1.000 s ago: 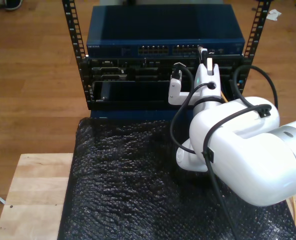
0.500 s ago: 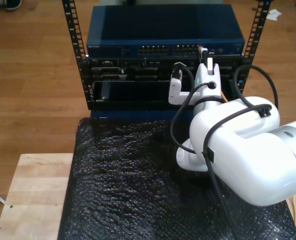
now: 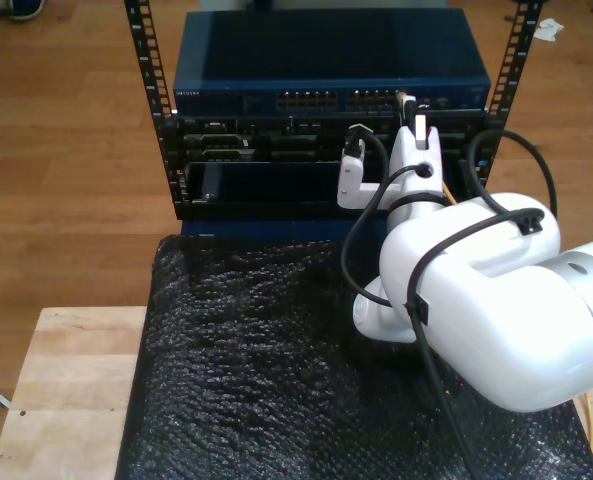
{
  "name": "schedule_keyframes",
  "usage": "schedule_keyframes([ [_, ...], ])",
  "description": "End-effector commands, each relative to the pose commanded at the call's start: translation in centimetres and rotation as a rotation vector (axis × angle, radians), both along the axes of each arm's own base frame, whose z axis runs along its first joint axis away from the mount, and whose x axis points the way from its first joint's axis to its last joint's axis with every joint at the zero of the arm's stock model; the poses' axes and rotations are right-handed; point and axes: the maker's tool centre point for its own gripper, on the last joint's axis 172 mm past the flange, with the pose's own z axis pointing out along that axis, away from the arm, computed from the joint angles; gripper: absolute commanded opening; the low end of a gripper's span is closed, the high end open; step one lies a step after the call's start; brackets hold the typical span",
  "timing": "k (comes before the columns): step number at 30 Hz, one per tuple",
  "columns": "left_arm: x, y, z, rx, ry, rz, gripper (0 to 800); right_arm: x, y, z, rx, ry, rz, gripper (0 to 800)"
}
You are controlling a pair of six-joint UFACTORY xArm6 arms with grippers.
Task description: Grab the cable and plug it in
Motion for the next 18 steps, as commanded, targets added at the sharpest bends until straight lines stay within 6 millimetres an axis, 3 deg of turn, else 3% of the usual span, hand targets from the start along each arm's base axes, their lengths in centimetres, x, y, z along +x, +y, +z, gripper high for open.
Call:
schedule_keyframes([
  [18,0.01,0.04,-0.01,0.001,0.000,0.000,800,0.25,-0.02,-0.37,0.000,0.002,-0.001,0],
])
